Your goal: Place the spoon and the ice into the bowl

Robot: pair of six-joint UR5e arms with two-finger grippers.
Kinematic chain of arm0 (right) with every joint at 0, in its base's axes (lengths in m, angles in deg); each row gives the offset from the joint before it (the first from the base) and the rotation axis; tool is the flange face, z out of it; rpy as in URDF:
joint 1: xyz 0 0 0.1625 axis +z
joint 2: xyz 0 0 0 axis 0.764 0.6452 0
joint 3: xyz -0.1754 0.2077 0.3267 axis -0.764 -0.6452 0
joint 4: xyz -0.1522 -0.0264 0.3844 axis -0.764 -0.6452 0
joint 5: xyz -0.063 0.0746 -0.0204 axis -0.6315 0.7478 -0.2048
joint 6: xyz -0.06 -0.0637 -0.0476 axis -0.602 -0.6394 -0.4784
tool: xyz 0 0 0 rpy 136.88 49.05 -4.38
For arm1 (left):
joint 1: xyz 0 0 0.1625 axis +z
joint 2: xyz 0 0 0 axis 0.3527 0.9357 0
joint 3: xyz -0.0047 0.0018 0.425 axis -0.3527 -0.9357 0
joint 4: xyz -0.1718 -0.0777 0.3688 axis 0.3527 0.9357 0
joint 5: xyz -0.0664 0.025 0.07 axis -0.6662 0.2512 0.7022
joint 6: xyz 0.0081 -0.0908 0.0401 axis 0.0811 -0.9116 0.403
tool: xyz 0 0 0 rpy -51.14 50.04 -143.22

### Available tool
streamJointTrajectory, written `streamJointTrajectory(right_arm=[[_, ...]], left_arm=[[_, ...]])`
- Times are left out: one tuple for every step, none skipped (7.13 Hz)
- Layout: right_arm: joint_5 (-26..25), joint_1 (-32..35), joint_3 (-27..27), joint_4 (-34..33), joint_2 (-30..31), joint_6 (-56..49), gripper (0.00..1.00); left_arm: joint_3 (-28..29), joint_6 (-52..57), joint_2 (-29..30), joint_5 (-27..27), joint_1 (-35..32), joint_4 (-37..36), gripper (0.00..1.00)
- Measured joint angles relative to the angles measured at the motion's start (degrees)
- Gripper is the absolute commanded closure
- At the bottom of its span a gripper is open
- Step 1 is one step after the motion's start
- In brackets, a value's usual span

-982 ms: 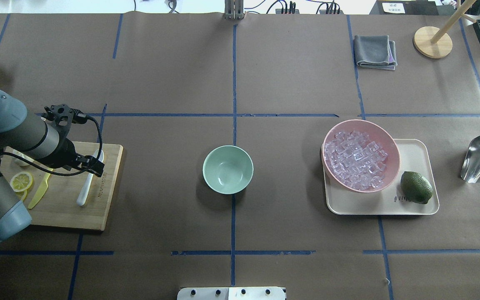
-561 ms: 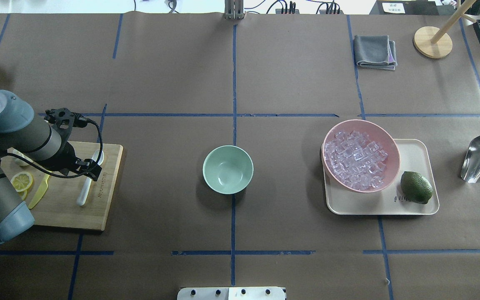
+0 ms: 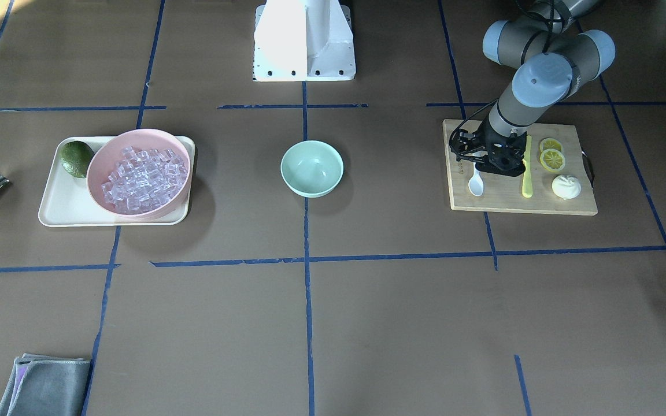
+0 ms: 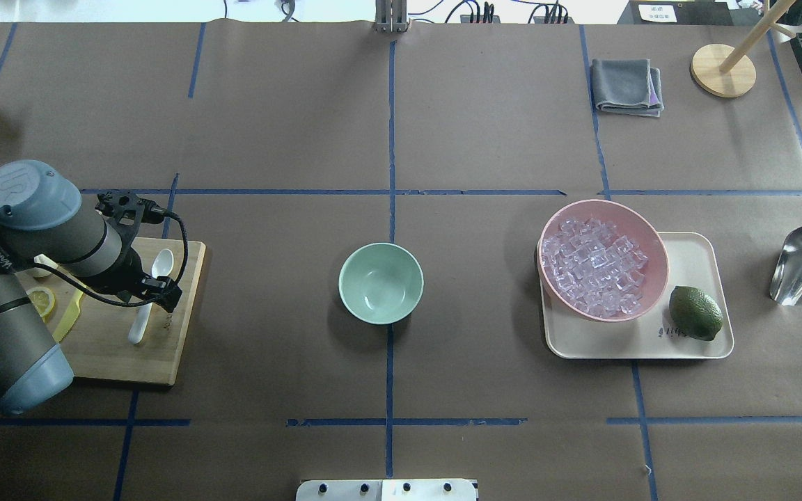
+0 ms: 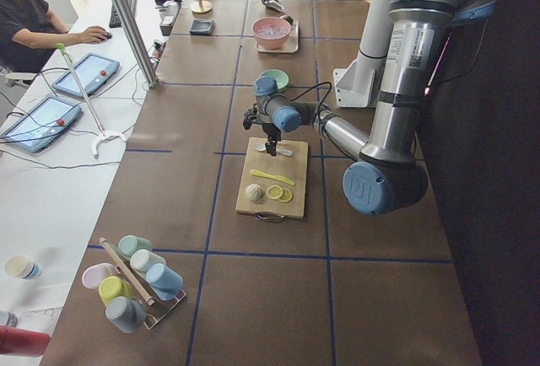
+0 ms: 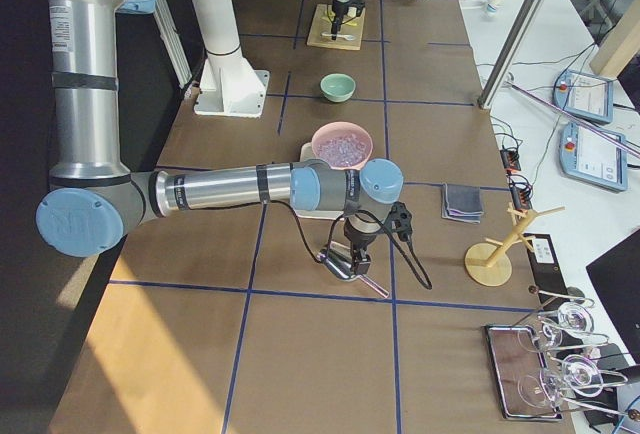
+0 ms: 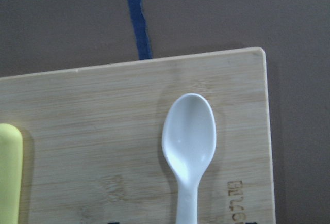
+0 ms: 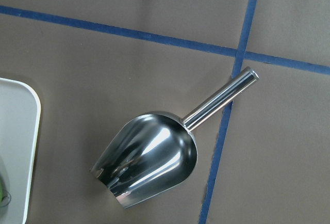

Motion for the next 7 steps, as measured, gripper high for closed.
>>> streamJointTrajectory(right_arm=[[0.0, 0.0, 0.0, 0.0, 0.0, 0.0, 0.01], [0.0, -0.1, -0.1, 0.0, 0.1, 0.0, 0.01], [0.0, -0.1, -0.1, 0.0, 0.1, 0.0, 0.01], [0.0, -0.1, -0.1, 0.0, 0.1, 0.0, 0.01], [0.0, -0.1, -0.1, 0.0, 0.1, -0.1, 0.01], [0.0, -0.1, -0.1, 0.0, 0.1, -0.1, 0.01], [0.0, -0.2, -0.1, 0.0, 0.1, -0.1, 0.01]], left_arm=[[0.0, 0.1, 0.0, 0.0, 0.1, 0.0, 0.27], [0.1, 0.2, 0.0, 0.1, 0.1, 0.0, 0.27], [0.2, 0.2, 0.1, 0.1, 0.1, 0.0, 0.27], [0.3, 0.2, 0.1, 0.1, 0.1, 0.0, 0.28], [0.5, 0.2, 0.1, 0.1, 0.1, 0.0, 0.29], [0.7, 0.2, 0.1, 0.2, 0.1, 0.0, 0.39], [0.8, 0.2, 0.1, 0.2, 0.2, 0.0, 0.65]])
